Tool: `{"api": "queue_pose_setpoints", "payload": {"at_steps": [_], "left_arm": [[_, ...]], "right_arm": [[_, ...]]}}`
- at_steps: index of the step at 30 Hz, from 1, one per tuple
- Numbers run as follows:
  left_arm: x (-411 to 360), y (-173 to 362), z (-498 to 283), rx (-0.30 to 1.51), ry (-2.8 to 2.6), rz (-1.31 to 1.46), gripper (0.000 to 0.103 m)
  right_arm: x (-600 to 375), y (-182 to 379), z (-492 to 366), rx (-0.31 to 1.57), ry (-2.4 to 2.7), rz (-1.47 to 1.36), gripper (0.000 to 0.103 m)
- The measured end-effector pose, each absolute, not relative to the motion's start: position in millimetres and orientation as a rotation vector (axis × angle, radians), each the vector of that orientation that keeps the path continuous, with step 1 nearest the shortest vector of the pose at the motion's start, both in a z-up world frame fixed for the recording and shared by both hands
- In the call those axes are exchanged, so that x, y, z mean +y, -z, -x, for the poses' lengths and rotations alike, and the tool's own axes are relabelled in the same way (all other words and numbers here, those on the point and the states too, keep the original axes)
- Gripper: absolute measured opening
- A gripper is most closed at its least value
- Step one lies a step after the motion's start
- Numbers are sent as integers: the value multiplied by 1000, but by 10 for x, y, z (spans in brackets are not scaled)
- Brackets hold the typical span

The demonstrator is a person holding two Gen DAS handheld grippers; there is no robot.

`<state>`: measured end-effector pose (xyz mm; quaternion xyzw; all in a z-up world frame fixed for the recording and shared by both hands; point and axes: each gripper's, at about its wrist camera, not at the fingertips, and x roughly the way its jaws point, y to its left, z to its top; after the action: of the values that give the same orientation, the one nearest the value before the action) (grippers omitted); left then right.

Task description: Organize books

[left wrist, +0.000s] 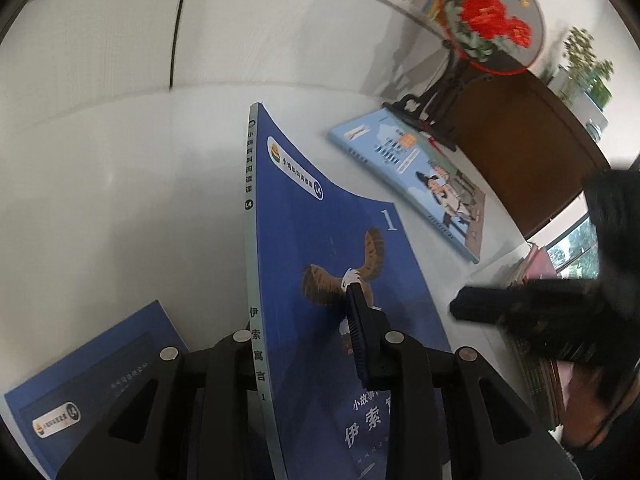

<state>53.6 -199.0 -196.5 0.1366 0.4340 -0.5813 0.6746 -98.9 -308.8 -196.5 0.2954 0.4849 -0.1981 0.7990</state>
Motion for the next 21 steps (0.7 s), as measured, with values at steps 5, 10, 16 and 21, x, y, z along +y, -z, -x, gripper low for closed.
{"api": "queue_pose_setpoints", "payload": {"at_steps": [5,10,16,21], "left_arm": [[-1931,1910,-462,892,1324,-316,24],[-1918,1893,-445,867,1332,-318,24],[-1898,1890,-441,853,1337,-314,24],[-1829,1865,-456,840,1332,-290,24]], "right_arm": [[-3513,1736,467,1085,162,-394,66],[-3968,1860,6,1104,-123,-372,72],[-4081,2095,-311,1170,-305,-382,72],[-3812,2285,-339,1225,-482,-346,72]]}}
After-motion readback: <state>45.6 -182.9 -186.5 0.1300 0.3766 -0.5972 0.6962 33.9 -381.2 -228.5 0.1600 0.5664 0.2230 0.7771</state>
